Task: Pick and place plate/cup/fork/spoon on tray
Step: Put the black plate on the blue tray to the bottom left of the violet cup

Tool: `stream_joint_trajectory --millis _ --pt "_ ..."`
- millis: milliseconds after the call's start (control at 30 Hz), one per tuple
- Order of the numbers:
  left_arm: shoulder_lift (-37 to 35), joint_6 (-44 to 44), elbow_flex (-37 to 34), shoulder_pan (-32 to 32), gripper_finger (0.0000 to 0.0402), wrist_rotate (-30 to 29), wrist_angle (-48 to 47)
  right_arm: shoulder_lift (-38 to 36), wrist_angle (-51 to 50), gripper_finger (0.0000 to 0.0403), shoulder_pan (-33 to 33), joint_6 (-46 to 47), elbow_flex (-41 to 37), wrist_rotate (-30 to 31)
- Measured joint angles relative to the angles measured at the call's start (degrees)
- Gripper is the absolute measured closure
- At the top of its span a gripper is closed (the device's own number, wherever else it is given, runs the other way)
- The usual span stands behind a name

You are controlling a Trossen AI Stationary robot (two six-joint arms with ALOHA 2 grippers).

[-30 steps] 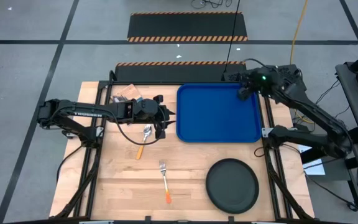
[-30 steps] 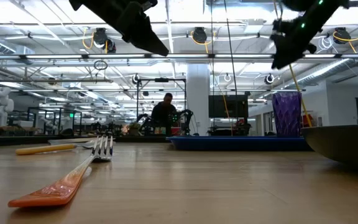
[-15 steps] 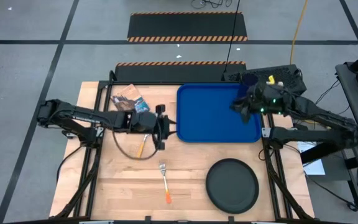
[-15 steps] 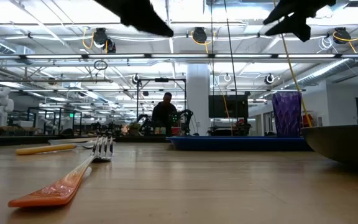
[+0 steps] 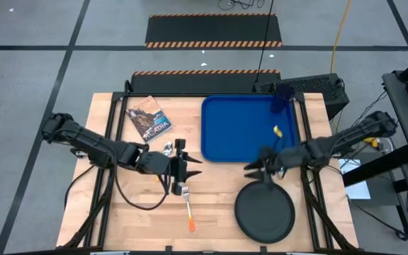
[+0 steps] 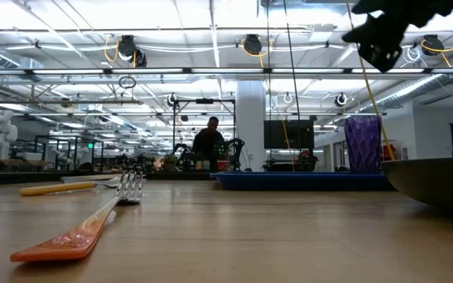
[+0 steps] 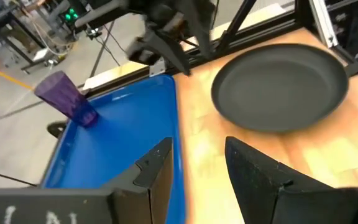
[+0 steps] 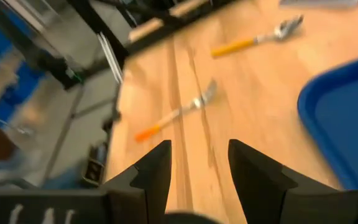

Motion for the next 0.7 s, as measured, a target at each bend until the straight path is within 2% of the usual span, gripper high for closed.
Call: stream_joint_trajectory --millis 133,300,500,700 --pt "0.6 -3.2 0.0 -1.3 0.0252 -0.1 0.3 8.4 2.7 0.025 6.3 0.6 0.0 3.9" --pt "3.3 -5.1 0.1 -3.6 0.0252 -0.4 0.9 16.7 6.7 0.025 10.4 -9.2 0.1 2.2" --pt "6.1 -5.0 0.0 -5.2 0.0252 -0.4 3.3 22.5 -3.7 0.025 8.3 -19.5 5.3 1.0" --pt "7.3 -6.8 0.0 -5.0 0.0252 -0.3 4.4 26.5 -13.7 0.025 4.3 -25.5 9.3 0.4"
